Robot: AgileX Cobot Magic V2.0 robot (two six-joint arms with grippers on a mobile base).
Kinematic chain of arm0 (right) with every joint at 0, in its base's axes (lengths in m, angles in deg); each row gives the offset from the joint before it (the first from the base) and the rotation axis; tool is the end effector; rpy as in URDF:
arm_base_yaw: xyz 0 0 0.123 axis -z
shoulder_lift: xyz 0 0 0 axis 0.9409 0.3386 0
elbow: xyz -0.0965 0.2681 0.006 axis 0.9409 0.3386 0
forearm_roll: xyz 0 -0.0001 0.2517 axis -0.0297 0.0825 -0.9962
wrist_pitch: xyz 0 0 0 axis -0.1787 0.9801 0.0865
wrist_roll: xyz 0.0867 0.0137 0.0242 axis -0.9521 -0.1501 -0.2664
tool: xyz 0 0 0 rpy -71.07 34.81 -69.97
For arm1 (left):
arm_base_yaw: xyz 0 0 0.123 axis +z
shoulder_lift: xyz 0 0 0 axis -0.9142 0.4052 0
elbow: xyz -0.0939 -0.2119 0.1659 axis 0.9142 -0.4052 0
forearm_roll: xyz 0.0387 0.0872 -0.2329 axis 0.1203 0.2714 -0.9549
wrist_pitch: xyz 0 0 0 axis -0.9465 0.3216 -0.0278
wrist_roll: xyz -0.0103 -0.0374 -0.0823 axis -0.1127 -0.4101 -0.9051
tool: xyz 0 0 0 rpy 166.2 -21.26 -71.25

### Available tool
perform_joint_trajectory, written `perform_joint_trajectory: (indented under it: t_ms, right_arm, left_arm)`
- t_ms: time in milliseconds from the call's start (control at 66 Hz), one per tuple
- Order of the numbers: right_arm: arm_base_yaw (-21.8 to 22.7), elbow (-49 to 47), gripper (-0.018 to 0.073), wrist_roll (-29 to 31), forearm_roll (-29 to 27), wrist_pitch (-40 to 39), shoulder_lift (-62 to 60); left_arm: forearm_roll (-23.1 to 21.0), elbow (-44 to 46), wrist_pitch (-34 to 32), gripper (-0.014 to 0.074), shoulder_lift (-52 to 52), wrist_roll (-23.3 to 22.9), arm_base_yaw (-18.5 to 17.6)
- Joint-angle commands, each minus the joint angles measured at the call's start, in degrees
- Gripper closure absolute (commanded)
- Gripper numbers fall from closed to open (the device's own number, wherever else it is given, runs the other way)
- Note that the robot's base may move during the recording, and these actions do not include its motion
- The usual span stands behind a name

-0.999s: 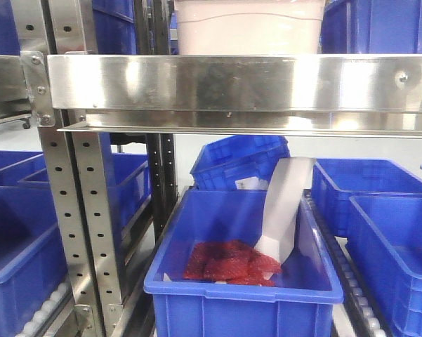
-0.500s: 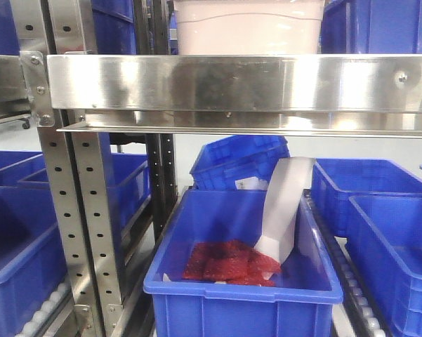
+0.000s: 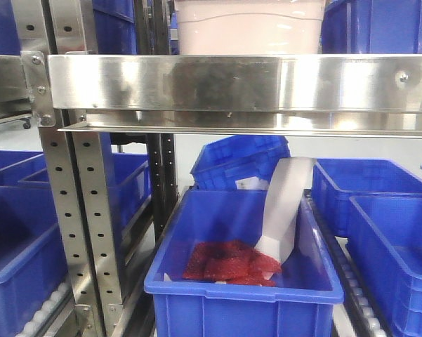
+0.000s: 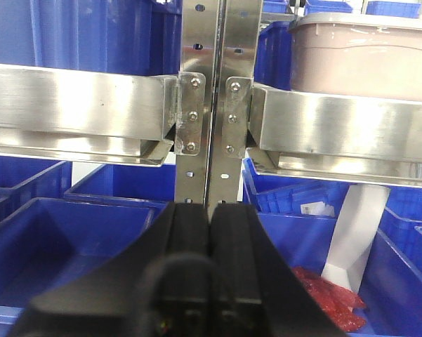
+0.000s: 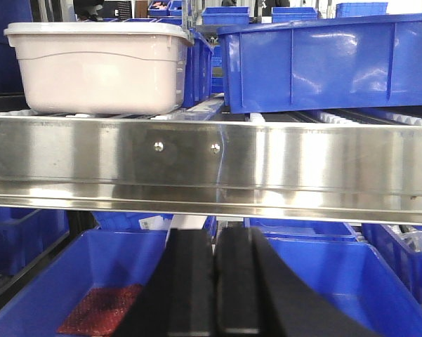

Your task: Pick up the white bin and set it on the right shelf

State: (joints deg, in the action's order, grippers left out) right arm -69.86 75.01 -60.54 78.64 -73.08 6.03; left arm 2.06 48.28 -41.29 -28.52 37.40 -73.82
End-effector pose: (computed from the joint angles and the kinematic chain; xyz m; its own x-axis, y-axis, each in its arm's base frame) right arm 0.0568 -0.0003 0.2033 0.0585 0.0632 -0.9963 0.0020 0.9980 0.0634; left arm 0.0560 -0.0078 0.2025 0.0497 -0.0276 -0.9984 0.1365 0.9904 -0.0206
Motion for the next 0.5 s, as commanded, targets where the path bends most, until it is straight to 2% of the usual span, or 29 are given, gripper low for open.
perform_joint_trajectory:
  t_ms: [0,484]
  right_arm:
    - [0.1,0.0,0.0494,0.2,0.2,-5.4,-1.1]
    - [0.1,0.0,0.0494,0.2,0.2,-5.4,-1.1]
  left_arm:
    - [-0.3,0.0,-4.6,0.0713,-0.5,0.2,0.1]
    - [-0.3,0.0,-4.7,0.0713,-0.5,0.2,0.1]
